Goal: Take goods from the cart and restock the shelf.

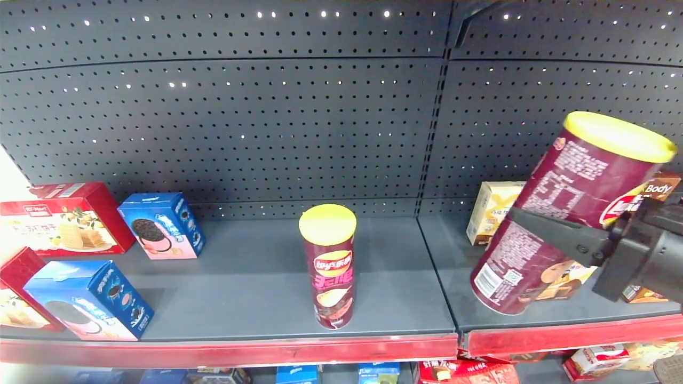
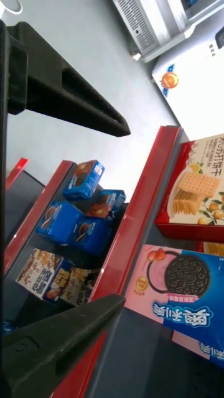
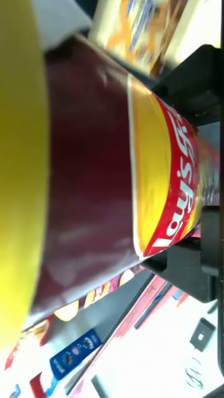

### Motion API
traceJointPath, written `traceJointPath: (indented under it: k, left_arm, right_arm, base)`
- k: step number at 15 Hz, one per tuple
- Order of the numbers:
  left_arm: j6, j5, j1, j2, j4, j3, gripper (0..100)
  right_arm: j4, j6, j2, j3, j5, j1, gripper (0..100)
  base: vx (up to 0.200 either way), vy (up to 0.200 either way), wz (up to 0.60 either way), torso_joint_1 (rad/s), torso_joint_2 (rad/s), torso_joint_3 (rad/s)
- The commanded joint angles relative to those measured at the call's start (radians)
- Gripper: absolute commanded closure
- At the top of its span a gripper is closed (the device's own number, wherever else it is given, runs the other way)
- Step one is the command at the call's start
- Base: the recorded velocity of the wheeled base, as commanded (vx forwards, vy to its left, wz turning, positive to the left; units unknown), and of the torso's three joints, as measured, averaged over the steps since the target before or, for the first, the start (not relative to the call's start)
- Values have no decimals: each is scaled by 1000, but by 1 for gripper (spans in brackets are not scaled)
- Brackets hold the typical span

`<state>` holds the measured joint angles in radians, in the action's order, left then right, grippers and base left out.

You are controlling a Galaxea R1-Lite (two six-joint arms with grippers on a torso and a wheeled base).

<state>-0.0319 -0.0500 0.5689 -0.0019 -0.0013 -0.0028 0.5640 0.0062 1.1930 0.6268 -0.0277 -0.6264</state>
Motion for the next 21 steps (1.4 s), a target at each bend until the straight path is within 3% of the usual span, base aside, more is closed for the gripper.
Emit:
traceJointPath:
  k: [1, 11, 16, 21]
  left_arm:
    - [0, 1, 0, 2, 0, 0, 0]
    - [0, 1, 0, 2, 0, 0, 0]
    - [0, -1, 0, 2, 0, 1, 0]
    - [0, 1, 0, 2, 0, 0, 0]
  right_arm:
    - [10, 1, 151, 65, 12, -12, 100]
    - [13, 12, 545, 429, 253, -56, 100]
    - [13, 23, 718, 636, 285, -56, 100]
    - [57, 23, 844, 711, 293, -70, 100]
  base:
    - [0, 0, 0, 0, 0, 0]
    - [0, 0, 0, 0, 0, 0]
    - [0, 0, 0, 0, 0, 0]
    - [0, 0, 0, 0, 0, 0]
